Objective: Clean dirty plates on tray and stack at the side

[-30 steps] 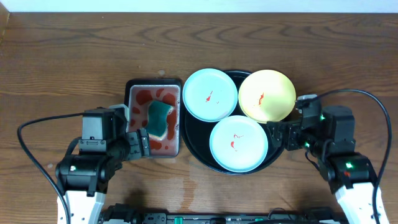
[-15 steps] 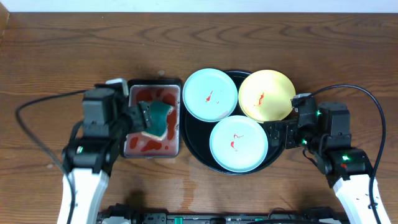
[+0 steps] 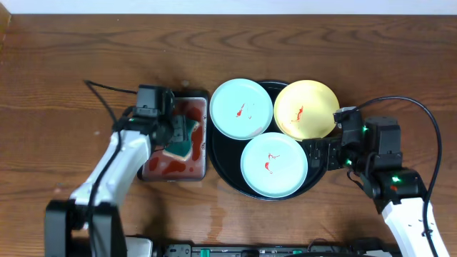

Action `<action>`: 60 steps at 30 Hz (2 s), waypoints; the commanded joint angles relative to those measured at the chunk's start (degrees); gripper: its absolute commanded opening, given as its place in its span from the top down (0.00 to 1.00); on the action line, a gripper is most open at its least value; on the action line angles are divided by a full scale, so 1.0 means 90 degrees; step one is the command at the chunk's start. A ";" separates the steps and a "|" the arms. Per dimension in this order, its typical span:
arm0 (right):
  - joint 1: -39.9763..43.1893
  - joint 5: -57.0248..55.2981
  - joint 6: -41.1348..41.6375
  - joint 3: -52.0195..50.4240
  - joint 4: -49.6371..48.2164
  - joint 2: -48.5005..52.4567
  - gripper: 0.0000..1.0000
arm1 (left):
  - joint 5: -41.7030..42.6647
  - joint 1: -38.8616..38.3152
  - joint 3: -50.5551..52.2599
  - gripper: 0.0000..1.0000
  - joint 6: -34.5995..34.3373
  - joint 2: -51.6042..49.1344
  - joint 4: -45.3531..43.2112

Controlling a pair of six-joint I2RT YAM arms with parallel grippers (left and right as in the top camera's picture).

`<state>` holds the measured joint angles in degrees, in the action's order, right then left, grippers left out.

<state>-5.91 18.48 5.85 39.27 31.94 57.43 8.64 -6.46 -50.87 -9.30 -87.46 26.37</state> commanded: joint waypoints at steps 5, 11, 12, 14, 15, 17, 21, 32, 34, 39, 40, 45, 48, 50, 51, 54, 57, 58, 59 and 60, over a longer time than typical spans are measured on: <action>0.0044 0.0068 -0.0058 0.0107 -0.0007 0.0124 0.01 | -0.0051 -0.0114 -0.0104 0.49 0.0066 -0.0755 -0.0187; 0.0044 0.0070 -0.0058 0.0107 -0.0053 0.0124 0.01 | -0.0051 -0.0114 -0.0092 0.55 0.0066 -0.1073 -0.0199; 0.0044 0.0070 -0.0058 0.0107 -0.0053 0.0124 0.01 | -0.0051 -0.0114 -0.0078 0.55 0.0066 -0.1129 -0.0204; 0.0044 0.0070 -0.0058 0.0107 -0.0053 0.0124 0.01 | -0.0053 -0.0114 -0.0061 0.58 0.0068 -0.1248 -0.0202; 0.0044 0.0070 -0.0056 0.0107 -0.0053 0.0124 0.01 | -0.0053 -0.0114 -0.0051 0.60 0.0068 -0.1294 -0.0202; 0.0044 0.0070 -0.0058 0.0107 -0.0053 0.0124 0.01 | -0.0053 -0.0114 -0.0032 0.68 0.0068 -0.1362 -0.0194; 0.0044 0.0070 -0.0058 0.0107 -0.0046 0.0124 0.01 | -0.0053 -0.0114 -0.0032 0.79 0.0068 -0.1377 -0.0177; 0.0019 0.0075 -0.0058 0.0095 -0.0046 0.0539 0.04 | -0.0051 -0.0112 -0.0044 0.93 0.0066 -0.0738 0.0296; 0.0019 0.0073 -0.0058 0.0095 -0.0051 0.0712 0.07 | -0.0051 -0.0112 -0.0044 0.93 0.0061 -0.0491 0.0449; 0.0019 0.0073 -0.0061 0.0095 -0.0104 0.1180 0.14 | -0.0039 -0.0112 -0.0041 0.93 0.0015 0.0061 0.0797; 0.0019 0.0073 -0.0061 0.0095 -0.0148 0.1282 0.14 | -0.0017 -0.0112 -0.0041 0.92 -0.0046 0.0141 0.0833; -0.0075 0.0073 -0.0058 0.0095 -0.0386 0.1778 0.27 | 0.0000 -0.0114 -0.0041 0.93 -0.0413 0.0364 0.1059; -0.0204 0.0073 -0.0058 0.0092 -0.0537 0.2067 0.34 | 0.0002 -0.0114 -0.0039 0.93 -0.0486 0.0359 0.1178; -0.0294 0.0068 -0.0061 0.0092 -0.0658 0.2273 0.34 | 0.0002 -0.0114 -0.0039 0.93 -0.0486 0.0359 0.1251; -0.0333 0.0068 -0.0061 0.0092 -0.0724 0.2387 0.36 | 0.0000 -0.0114 -0.0036 0.92 -0.0486 0.0359 0.1268; -0.0406 -0.0005 -0.0056 0.0090 -0.0889 0.2722 0.42 | 0.0000 -0.0114 -0.0032 0.93 -0.0486 0.0359 0.1268; -0.0401 -0.0005 -0.0058 0.0090 -0.0986 0.2997 0.44 | 0.0000 -0.0114 -0.0032 0.93 -0.0486 0.0359 0.1282; -0.0401 -0.0005 -0.0058 0.0090 -0.1013 0.3075 0.45 | 0.0000 -0.0114 -0.0027 0.93 -0.0483 0.0359 0.1285; -0.0401 -0.0005 -0.0058 0.0090 -0.1039 0.3128 0.46 | 0.0000 -0.0114 -0.0027 0.92 -0.0483 0.0359 0.1285; -0.0403 -0.0005 -0.0058 0.0090 -0.1069 0.3191 0.48 | -0.0002 -0.0114 -0.0027 0.92 -0.0483 0.0359 0.1282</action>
<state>-9.19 18.44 5.43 39.27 22.83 84.79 8.69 -7.55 -51.66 -13.30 -84.79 37.60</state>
